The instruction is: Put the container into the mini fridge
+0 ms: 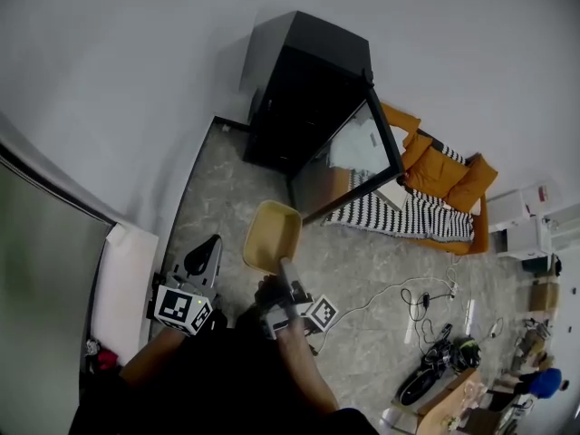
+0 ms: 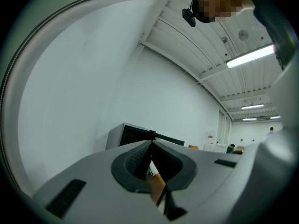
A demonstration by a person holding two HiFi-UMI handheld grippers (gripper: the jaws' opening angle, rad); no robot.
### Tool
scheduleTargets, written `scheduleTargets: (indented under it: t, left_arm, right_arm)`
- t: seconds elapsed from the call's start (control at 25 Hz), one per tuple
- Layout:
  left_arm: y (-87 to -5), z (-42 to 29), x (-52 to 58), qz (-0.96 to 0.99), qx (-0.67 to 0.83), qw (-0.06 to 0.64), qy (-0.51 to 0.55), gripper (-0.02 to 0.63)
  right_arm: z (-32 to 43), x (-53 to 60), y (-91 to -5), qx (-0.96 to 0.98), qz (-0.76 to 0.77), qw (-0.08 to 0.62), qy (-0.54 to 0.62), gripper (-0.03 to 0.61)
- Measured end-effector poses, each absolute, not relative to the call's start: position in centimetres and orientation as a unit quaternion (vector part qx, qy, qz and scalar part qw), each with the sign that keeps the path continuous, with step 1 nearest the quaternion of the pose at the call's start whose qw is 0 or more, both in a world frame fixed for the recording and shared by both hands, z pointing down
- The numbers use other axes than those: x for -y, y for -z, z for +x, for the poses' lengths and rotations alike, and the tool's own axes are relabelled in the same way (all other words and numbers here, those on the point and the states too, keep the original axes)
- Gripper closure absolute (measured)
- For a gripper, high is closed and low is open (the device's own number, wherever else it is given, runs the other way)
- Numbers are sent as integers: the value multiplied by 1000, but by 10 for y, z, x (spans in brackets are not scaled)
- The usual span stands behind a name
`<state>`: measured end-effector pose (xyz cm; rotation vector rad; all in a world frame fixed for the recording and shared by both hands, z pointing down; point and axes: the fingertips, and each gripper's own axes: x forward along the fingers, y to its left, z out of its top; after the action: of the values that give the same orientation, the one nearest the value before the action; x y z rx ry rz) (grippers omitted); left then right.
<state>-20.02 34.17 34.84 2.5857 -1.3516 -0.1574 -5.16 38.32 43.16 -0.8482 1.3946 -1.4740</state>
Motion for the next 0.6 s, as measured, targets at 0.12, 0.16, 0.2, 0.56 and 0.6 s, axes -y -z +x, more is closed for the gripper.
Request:
scheduleTargets:
  t: [0.12, 0.16, 0.2, 0.56, 0.6]
  left_arm:
    - [-347, -204, -336, 882, 456, 110, 53, 609]
    - [-350, -204, -335, 883, 454, 108, 56, 609]
    - [-353, -204, -333, 884, 452, 106, 59, 609]
    - [-362, -193, -293, 882, 455, 109, 60, 609]
    - [-364, -191, -288, 881, 456, 110, 58, 609]
  right_arm:
    - [-58, -381, -433, -563, -347, 455, 596, 365]
    - [-59, -380, -432, -563, -347, 455, 596, 365]
    - [-60, -377, -432, -564, -347, 454, 596, 365]
    - [-50, -332, -441, -569, -344, 450, 595, 365]
    - [-49, -325, -442, -570, -344, 450, 596, 365]
